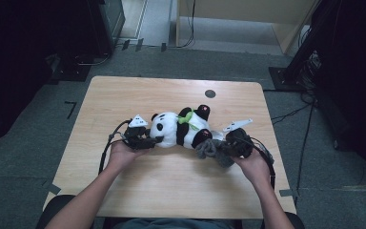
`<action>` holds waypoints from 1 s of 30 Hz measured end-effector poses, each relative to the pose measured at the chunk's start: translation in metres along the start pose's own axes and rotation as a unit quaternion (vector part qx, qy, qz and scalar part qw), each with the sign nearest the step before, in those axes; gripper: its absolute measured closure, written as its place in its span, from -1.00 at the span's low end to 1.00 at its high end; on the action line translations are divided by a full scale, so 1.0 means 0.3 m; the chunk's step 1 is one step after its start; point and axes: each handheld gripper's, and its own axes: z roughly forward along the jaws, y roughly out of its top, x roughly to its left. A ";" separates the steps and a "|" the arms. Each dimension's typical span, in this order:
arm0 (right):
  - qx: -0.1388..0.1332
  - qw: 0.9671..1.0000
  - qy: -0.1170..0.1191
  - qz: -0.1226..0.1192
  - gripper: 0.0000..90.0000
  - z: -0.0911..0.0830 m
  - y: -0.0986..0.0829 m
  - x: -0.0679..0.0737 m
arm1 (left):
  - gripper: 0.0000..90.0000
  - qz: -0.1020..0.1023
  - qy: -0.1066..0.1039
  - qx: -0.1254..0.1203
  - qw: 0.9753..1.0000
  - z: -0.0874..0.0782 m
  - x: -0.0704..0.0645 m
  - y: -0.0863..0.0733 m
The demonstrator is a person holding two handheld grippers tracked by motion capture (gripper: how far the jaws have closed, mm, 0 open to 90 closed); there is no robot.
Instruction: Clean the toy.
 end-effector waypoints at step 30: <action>-0.044 0.986 -0.043 0.156 0.77 0.009 -0.012 -0.302 | 0.04 -0.002 0.007 -0.009 1.000 -0.001 0.002 -0.002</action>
